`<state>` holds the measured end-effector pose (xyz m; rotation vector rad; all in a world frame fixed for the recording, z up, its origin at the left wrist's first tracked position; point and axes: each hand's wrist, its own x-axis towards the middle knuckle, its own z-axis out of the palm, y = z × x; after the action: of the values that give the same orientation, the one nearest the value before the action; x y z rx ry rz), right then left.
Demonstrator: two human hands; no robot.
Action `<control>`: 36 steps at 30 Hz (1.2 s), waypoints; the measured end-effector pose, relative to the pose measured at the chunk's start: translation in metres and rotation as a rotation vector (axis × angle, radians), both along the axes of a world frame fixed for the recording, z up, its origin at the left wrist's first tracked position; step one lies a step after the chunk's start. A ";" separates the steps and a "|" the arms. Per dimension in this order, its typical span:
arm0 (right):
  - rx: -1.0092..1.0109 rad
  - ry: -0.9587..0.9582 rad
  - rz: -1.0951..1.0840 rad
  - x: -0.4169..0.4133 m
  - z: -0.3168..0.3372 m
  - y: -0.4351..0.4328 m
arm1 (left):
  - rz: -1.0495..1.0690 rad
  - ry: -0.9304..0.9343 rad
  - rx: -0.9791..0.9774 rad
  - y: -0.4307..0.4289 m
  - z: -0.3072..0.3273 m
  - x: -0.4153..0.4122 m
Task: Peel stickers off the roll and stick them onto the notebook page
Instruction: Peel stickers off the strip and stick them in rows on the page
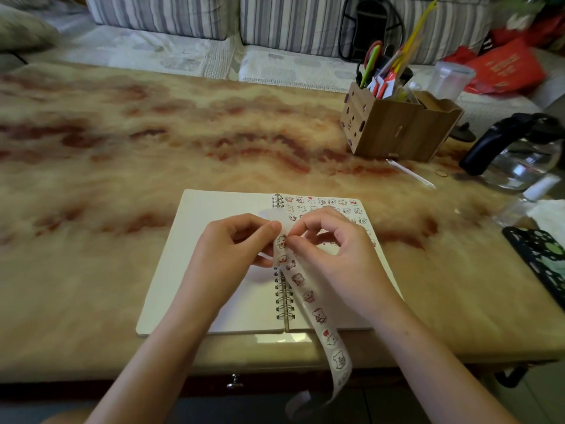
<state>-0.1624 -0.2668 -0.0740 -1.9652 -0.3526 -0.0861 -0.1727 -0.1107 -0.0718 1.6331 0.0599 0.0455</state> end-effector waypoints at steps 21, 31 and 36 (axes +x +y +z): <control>0.027 0.376 -0.155 0.020 -0.001 -0.026 | 0.095 0.013 0.078 0.007 -0.004 0.002; -0.063 0.366 -0.135 0.025 -0.006 -0.024 | 0.098 0.010 0.091 0.007 -0.004 0.002; -0.067 0.372 -0.138 0.026 -0.009 -0.023 | 0.098 0.009 0.094 0.007 -0.003 0.002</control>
<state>-0.1360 -0.2901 -0.0830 -2.0201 0.0239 0.2038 -0.1711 -0.1035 -0.0750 1.7238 0.1461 0.1178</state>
